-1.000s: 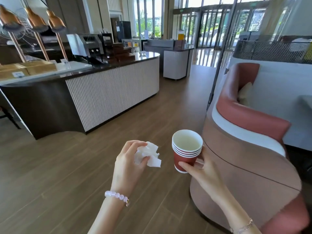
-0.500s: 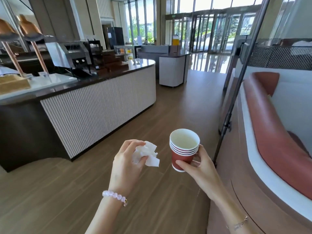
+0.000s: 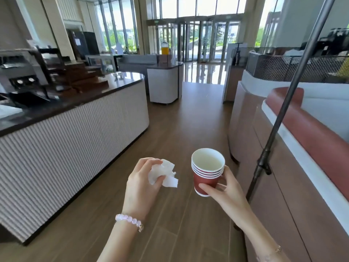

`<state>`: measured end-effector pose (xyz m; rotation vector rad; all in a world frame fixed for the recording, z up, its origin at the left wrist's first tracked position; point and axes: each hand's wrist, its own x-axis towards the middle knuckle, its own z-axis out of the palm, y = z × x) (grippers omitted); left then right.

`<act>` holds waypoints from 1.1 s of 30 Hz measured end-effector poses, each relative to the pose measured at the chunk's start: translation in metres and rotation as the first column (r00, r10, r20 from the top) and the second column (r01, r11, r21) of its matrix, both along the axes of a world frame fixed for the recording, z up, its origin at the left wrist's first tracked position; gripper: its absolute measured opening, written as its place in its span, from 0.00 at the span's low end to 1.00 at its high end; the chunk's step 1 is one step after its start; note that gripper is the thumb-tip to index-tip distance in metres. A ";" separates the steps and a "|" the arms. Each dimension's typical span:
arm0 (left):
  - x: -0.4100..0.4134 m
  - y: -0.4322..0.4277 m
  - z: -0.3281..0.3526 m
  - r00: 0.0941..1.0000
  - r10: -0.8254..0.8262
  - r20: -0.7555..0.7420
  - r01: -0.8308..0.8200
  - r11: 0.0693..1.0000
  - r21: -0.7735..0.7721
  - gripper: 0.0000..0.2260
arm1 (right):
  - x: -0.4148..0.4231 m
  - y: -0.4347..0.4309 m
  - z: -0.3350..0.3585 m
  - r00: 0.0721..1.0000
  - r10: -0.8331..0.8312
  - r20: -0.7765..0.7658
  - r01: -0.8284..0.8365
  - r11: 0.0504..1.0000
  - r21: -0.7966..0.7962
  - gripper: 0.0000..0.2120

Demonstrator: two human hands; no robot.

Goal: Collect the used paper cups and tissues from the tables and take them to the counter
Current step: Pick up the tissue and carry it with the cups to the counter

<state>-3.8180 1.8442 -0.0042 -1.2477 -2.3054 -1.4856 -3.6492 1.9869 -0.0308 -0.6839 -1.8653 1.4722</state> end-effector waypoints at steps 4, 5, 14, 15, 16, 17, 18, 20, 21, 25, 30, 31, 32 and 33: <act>-0.082 0.060 0.012 0.996 -0.086 -0.007 0.086 0.996 -0.018 0.14 | -0.074 0.047 0.012 0.997 -0.082 -0.016 0.082 0.997 -0.014 0.25; -0.100 0.076 0.014 0.995 -0.098 -0.006 0.098 0.995 -0.024 0.14 | -0.090 0.058 0.014 0.995 -0.096 -0.015 0.096 0.995 -0.017 0.25; -0.231 0.212 0.000 0.982 -0.185 0.031 0.185 0.982 -0.022 0.13 | -0.216 0.180 0.003 0.986 -0.165 0.017 0.166 0.986 -0.036 0.26; -0.246 0.230 -0.003 0.982 -0.185 0.034 0.185 0.983 -0.015 0.13 | -0.232 0.199 -0.001 0.985 -0.170 0.021 0.171 0.985 -0.032 0.26; -0.262 0.249 -0.006 0.982 -0.185 0.038 0.185 0.983 -0.010 0.13 | -0.247 0.218 -0.004 0.984 -0.176 0.022 0.177 0.984 -0.029 0.26; -0.277 0.269 -0.008 0.982 -0.187 0.040 0.187 0.982 -0.006 0.13 | -0.264 0.239 -0.007 0.983 -0.183 0.021 0.184 0.983 -0.029 0.26; -0.293 0.291 -0.009 0.981 -0.190 0.040 0.190 0.982 -0.006 0.13 | -0.280 0.260 -0.009 0.981 -0.191 0.019 0.191 0.981 -0.030 0.26; -0.323 0.335 -0.007 0.980 -0.192 0.044 0.193 0.981 -0.008 0.12 | -0.311 0.304 -0.009 0.979 -0.201 0.016 0.201 0.979 -0.035 0.26; -0.338 0.357 -0.005 0.980 -0.194 0.044 0.195 0.981 -0.008 0.12 | -0.326 0.327 -0.007 0.979 -0.205 0.016 0.206 0.978 -0.039 0.26; -0.393 0.442 0.004 0.979 -0.200 0.038 0.200 0.980 0.001 0.12 | -0.379 0.411 0.003 0.974 -0.226 0.012 0.226 0.974 -0.031 0.26; -0.455 0.536 0.005 0.972 -0.230 0.043 0.230 0.973 0.004 0.13 | -0.437 0.499 0.005 0.970 -0.240 0.024 0.241 0.970 -0.025 0.25; -0.469 0.556 0.003 0.971 -0.236 0.049 0.236 0.972 0.004 0.13 | -0.448 0.517 0.004 0.969 -0.246 0.024 0.247 0.969 -0.028 0.25; -0.482 0.576 0.001 0.969 -0.242 0.054 0.242 0.970 0.006 0.13 | -0.460 0.535 0.002 0.967 -0.253 0.023 0.253 0.967 -0.032 0.25; -0.496 0.597 -0.001 0.967 -0.250 0.056 0.250 0.968 0.010 0.13 | -0.472 0.553 0.000 0.965 -0.261 0.023 0.261 0.965 -0.035 0.25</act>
